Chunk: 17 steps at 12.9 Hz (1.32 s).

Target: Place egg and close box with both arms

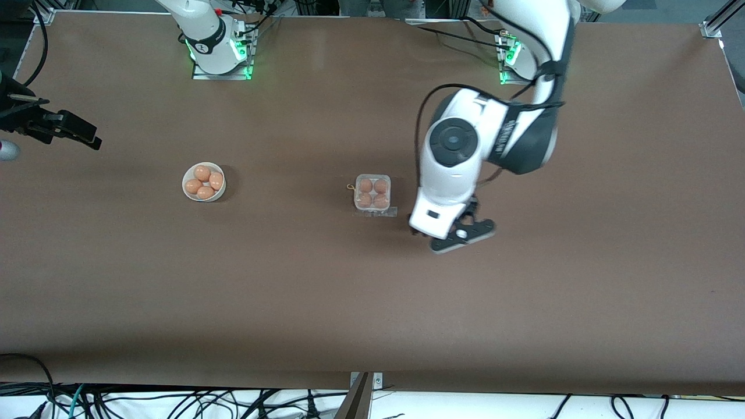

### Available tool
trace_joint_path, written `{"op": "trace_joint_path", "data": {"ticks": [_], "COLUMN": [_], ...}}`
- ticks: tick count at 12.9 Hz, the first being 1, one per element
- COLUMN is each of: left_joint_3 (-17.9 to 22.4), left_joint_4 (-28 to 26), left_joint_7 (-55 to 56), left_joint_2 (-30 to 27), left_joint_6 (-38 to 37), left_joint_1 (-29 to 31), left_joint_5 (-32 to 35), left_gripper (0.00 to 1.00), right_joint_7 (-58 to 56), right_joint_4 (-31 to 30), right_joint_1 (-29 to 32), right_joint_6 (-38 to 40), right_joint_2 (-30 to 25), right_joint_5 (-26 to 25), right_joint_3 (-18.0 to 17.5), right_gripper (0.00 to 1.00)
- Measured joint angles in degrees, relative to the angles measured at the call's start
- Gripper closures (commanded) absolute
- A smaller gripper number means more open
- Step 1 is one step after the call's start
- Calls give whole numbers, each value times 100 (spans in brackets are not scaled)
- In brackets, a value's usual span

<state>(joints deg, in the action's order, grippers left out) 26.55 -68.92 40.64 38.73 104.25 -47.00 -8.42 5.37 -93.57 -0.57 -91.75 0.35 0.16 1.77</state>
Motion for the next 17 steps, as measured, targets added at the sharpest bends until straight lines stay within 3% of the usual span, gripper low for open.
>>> {"op": "trace_joint_path", "data": {"ticks": [5,9,11,15,17], "left_joint_3": [686,724,261,-1406,-1678], "left_joint_4": [16,37,38,36,3], "left_joint_7": [-1703,-2235,-2637,-3061,-3512], "left_joint_2": [-135,-467,-800,-1419,-1679], "left_joint_6": [-442,-538,-618,-983,-1389], "left_joint_1": [299,896,1601,3455,3862], "left_joint_5": [37,37,41,174,411], "left_gripper": [0,0,0,0,0], "right_joint_7": [1,1,1,1,1], "right_joint_4": [12,28,30,31,34], "right_joint_1": [-6,-6,-7,-7,-7], "right_joint_6": [0,0,0,0,0], "right_joint_2": [61,62,62,62,62], "right_joint_5": [0,0,0,0,0], "right_joint_3": [-19,-20,-20,-20,-21], "right_gripper": [0,0,0,0,0]}}
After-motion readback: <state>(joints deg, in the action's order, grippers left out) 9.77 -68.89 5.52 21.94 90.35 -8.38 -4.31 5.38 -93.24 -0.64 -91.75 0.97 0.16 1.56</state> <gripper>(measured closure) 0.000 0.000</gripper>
